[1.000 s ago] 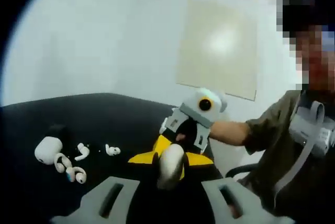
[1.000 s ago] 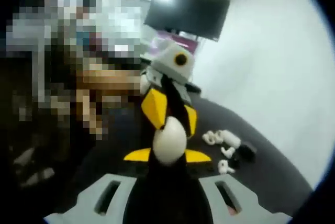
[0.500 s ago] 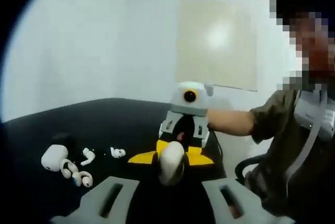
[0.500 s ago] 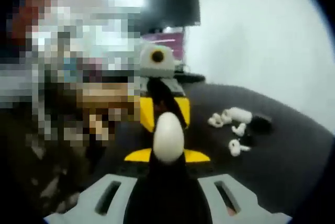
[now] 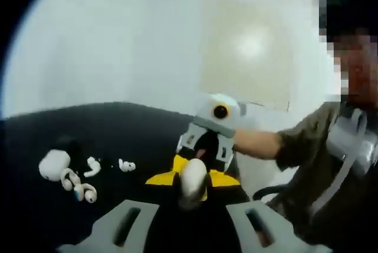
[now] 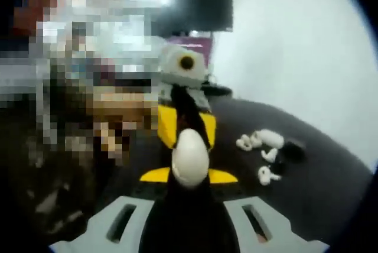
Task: Pick up three earphones and place each one into its charging case using tactile feedback, ensure that each earphone is properly inserted and securely positioned inside the case.
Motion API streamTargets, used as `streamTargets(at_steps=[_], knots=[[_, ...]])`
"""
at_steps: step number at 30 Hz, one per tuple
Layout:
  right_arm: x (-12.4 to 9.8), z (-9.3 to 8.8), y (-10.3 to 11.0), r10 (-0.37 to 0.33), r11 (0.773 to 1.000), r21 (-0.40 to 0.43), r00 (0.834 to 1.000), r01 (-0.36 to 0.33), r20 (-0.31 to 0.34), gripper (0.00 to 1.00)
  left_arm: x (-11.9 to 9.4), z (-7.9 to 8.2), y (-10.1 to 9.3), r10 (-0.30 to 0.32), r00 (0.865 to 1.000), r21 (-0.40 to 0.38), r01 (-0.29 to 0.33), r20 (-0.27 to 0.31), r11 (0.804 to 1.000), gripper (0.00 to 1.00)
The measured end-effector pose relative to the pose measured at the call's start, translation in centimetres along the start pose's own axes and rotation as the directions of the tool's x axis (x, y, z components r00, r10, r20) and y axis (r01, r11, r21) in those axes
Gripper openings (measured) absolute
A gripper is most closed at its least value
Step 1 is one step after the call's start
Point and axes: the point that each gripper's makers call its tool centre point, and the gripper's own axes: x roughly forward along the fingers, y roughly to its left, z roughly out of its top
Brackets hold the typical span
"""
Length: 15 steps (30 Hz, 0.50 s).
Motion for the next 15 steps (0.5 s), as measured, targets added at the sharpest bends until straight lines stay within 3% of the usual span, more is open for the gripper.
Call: streamTargets(at_steps=[6,8,9,11,15], knots=[[-0.1,0.0,-0.2,-0.016,1.0,-0.01,1.0,0.016,0.012,0.22,-0.1,0.7,0.3,-0.01,0.999,-0.082,0.013,0.034,0.997,0.16],[-0.1,0.1,-0.1,-0.009,1.0,-0.016,1.0,0.009,0.019,0.22,-0.7,2.6,1.7,0.059,0.986,-0.042,-0.053,0.158,0.998,0.13],[-0.1,0.1,-0.1,-0.007,1.0,-0.019,1.0,0.007,0.023,0.22,-1.1,2.7,2.8,0.118,0.979,-0.014,-0.117,0.169,0.993,0.11],[-0.1,0.1,-0.1,-0.007,1.0,-0.011,1.0,0.007,0.025,0.22,-1.5,2.4,3.5,0.171,0.972,0.016,-0.176,0.159,0.984,0.07],[-0.1,0.0,-0.1,-0.004,1.0,0.017,1.0,0.004,0.029,0.22,-1.4,2.8,3.1,0.169,0.969,0.058,-0.182,0.181,0.982,0.12]])
